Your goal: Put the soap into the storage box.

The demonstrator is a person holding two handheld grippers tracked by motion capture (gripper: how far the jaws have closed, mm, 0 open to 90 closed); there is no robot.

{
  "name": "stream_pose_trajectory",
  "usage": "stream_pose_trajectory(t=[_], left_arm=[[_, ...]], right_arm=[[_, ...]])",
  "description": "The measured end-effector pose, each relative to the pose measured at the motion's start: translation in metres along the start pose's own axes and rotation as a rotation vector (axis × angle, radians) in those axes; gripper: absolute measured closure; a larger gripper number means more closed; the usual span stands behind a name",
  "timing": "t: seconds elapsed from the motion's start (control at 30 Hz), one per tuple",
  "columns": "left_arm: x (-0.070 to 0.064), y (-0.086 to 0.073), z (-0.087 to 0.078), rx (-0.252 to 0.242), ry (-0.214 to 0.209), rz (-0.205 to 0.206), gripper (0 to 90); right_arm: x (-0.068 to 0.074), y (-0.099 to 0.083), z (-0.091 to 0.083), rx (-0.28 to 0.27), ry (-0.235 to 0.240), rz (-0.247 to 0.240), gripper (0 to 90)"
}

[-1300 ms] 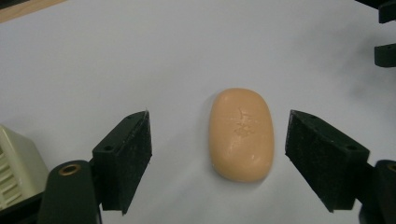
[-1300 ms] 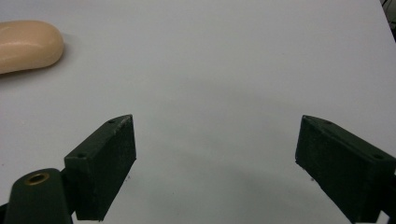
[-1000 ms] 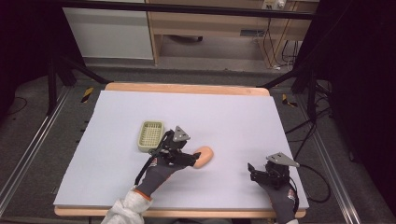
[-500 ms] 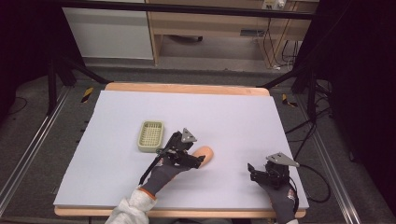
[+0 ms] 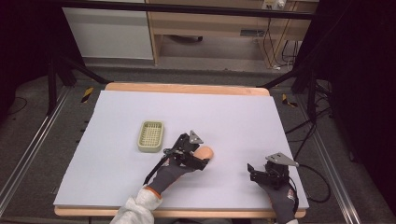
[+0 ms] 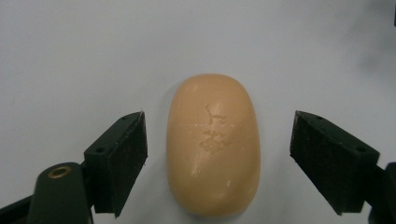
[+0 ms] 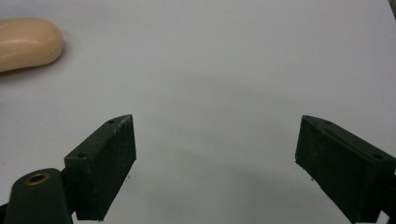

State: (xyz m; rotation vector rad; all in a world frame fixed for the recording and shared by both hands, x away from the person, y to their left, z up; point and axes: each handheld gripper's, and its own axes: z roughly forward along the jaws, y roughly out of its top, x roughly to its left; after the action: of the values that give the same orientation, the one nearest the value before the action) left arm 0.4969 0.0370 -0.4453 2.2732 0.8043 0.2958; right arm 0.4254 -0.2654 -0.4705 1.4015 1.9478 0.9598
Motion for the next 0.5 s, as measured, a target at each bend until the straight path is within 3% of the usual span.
stream_pose_trajectory(t=[0.5], left_arm=[[0.000, -0.004, 0.019, 0.045, 0.013, -0.001, 21.6]], right_arm=[[0.000, 0.000, 0.000, 0.004, 0.007, 0.007, 12.6]])
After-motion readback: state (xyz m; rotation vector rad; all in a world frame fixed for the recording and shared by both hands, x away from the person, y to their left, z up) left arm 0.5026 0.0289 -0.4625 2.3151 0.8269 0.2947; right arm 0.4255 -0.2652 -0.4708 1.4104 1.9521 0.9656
